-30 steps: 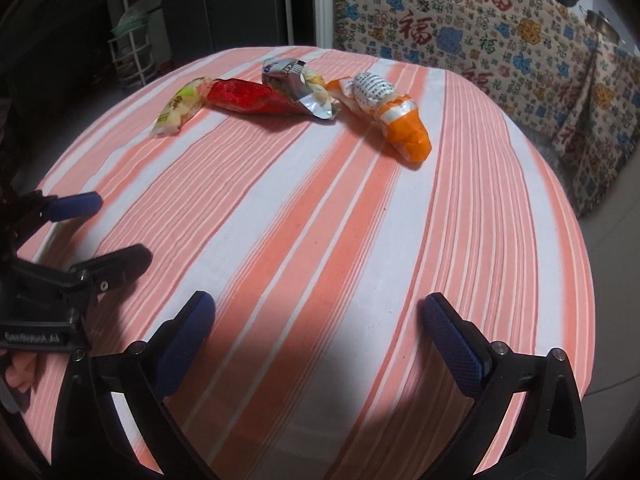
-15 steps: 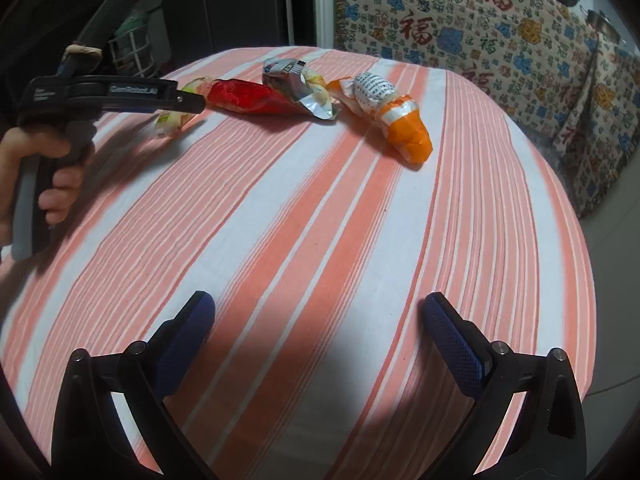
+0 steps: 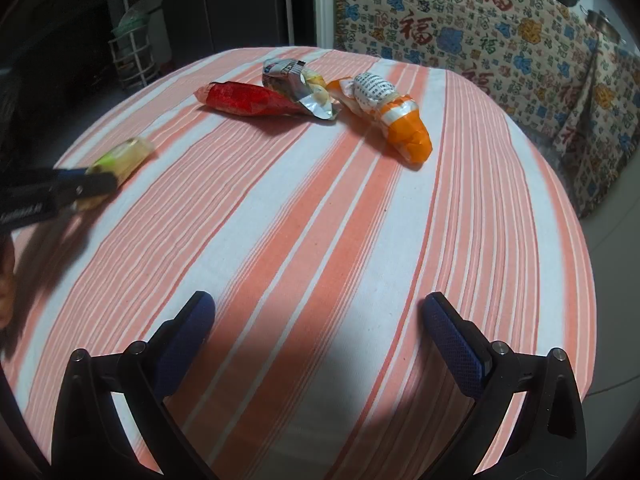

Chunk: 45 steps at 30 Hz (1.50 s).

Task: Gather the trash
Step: 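Grasp the yellow snack wrapper with the left tool while right tool grasps orange-white wrapper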

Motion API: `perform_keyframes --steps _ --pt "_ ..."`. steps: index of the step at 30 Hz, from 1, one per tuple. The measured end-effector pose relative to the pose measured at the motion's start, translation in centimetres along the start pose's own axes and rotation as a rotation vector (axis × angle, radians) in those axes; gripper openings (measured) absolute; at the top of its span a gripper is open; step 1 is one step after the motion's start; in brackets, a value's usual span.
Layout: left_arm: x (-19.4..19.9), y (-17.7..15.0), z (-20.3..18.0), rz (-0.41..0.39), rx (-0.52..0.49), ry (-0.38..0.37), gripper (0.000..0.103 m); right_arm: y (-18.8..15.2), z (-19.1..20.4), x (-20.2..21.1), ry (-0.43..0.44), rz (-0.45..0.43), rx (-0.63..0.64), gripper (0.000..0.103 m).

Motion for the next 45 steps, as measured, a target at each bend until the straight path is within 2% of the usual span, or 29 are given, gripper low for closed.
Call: perform_keyframes --steps 1,2,5,7,10,12,13,15,17,21,24,25,26,27,30,35,37,40,45 --pt "-0.2 0.1 0.1 -0.005 -0.005 0.015 0.073 0.0 0.0 0.0 0.0 0.0 0.0 0.103" --pt "-0.4 0.1 0.2 -0.01 -0.004 0.037 0.077 0.0 0.0 0.0 0.0 0.0 0.0 0.103" --pt "-1.8 0.1 0.7 0.025 -0.001 0.055 0.079 0.0 0.0 0.0 0.001 0.0 -0.001 0.103" --pt "-1.8 0.0 0.6 0.011 -0.029 0.075 0.085 0.0 0.0 0.0 0.002 -0.001 -0.001 0.103" --pt "-1.9 0.1 0.7 0.018 -0.023 0.062 0.087 -0.1 -0.7 0.3 -0.001 -0.01 -0.023 0.102" --pt "-2.0 0.0 0.5 0.021 -0.031 0.06 0.09 0.5 -2.2 0.5 -0.034 -0.026 -0.042 0.102" --pt "-2.0 0.0 0.5 0.022 -0.035 0.061 0.091 1.1 -3.5 0.5 -0.089 -0.035 -0.043 0.102" --pt "-2.2 0.0 0.4 0.024 -0.036 0.06 0.093 2.4 -5.5 -0.1 -0.145 -0.024 -0.027 0.102" --pt "-2.2 -0.1 0.5 0.026 -0.033 0.058 0.093 4.2 -6.9 -1.5 -0.15 0.018 0.002 0.102" --pt "-2.2 -0.1 0.4 0.025 -0.033 0.06 0.094 7.8 -7.3 -4.3 -0.105 0.04 0.072 0.098" --pt "-2.2 -0.1 0.4 0.025 -0.033 0.06 0.094 10.4 -6.3 -5.9 -0.092 0.012 0.141 0.089" --pt "-2.2 -0.1 0.4 0.026 -0.032 0.06 0.094 10.9 -6.1 -6.1 -0.079 0.003 0.144 0.08" --pt "-2.2 -0.1 0.4 0.026 -0.032 0.06 0.094 11.0 -6.0 -6.2 -0.061 0.002 0.132 0.048" --pt "-2.2 -0.1 0.4 0.026 -0.032 0.06 0.094 11.0 -6.2 -6.3 -0.048 0.011 0.098 0.03" --pt "-2.2 -0.1 0.4 0.025 -0.032 0.06 0.094 9.5 -6.8 -4.7 0.011 -0.019 -0.013 0.031" --pt "-2.2 -0.1 0.4 0.026 -0.032 0.06 0.094 3.9 -5.7 0.2 0.055 0.013 -0.166 0.032" --pt "-2.2 -0.1 0.4 0.026 -0.032 0.06 0.094 1.4 -3.7 2.4 0.027 0.02 -0.137 0.033" --pt "-2.2 -0.1 0.4 0.026 -0.033 0.06 0.094 -0.4 -1.5 4.2 -0.019 0.012 -0.085 0.034" --pt "-2.2 -0.1 0.5 0.026 -0.033 0.059 0.094 -1.0 1.7 5.6 0.14 -0.006 -0.045 0.043"
Point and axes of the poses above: each gripper's, at about its wrist camera, not at the fingertips, and x roughly against the way its jaws point, z to its left, y to its top, the point moved 6 cm from there along -x, roughly the way its jaws point, and after that the axes turned 3 degrees about x, right-handed, at the moved point
